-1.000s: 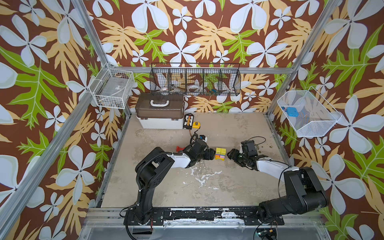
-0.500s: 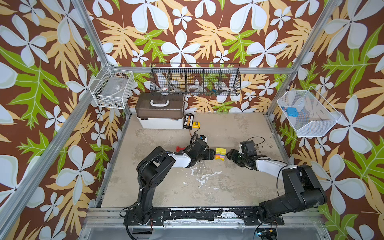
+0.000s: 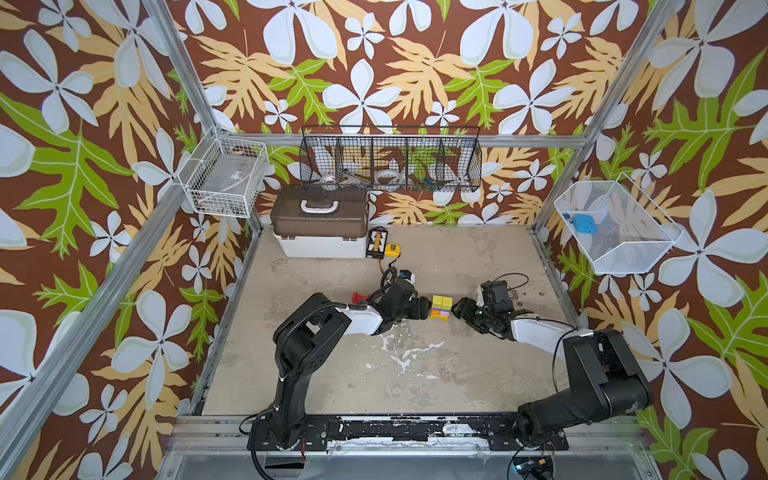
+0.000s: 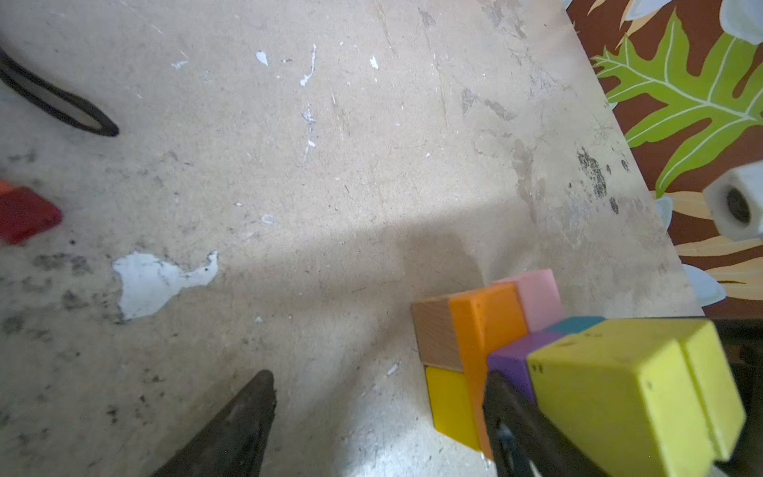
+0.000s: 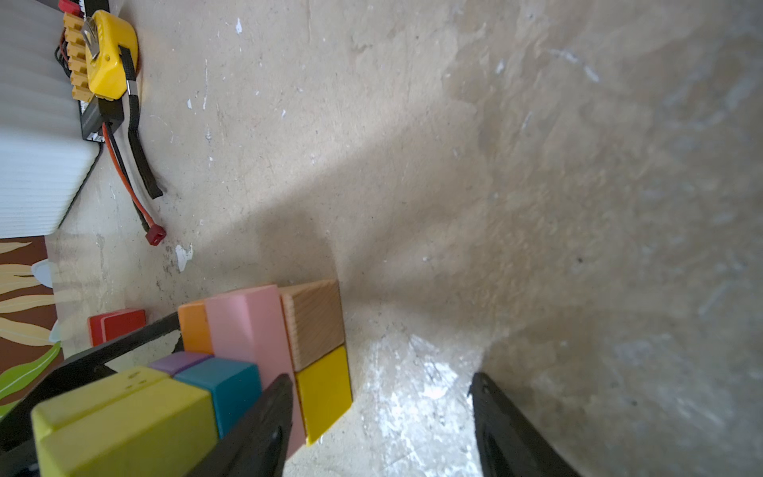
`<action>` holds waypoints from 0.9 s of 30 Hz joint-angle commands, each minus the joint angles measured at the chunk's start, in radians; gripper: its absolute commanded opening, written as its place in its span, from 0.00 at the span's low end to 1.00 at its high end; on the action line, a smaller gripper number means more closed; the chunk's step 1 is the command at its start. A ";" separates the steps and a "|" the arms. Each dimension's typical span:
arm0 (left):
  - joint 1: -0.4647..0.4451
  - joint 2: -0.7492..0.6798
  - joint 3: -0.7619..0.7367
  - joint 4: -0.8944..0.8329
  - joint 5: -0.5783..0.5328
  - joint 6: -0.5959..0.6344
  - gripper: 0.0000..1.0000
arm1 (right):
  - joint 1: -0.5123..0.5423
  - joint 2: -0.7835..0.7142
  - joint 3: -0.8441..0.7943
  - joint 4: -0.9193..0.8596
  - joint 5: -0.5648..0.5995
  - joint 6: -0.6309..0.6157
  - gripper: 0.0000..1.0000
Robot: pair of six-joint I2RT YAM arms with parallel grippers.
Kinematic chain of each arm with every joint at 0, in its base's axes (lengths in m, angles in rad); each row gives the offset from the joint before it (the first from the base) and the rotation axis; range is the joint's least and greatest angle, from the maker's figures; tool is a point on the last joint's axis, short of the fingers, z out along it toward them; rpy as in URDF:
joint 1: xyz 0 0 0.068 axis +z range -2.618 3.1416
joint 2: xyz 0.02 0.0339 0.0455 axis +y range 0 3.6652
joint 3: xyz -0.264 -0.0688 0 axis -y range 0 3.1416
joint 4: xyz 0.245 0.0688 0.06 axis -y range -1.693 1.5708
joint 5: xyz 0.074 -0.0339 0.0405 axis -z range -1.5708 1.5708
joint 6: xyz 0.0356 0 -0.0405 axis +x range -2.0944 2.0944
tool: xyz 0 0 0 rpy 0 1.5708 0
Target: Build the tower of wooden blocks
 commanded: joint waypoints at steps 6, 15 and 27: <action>0.008 -0.010 -0.001 -0.003 -0.017 0.001 0.81 | 0.000 -0.032 -0.006 -0.021 0.055 0.011 0.68; 0.045 -0.235 -0.037 -0.125 -0.158 0.016 0.82 | -0.073 -0.284 -0.050 -0.128 0.201 0.025 0.72; 0.083 -0.814 -0.138 -0.391 -0.752 0.014 1.00 | 0.091 -0.545 0.074 -0.251 0.421 -0.082 0.72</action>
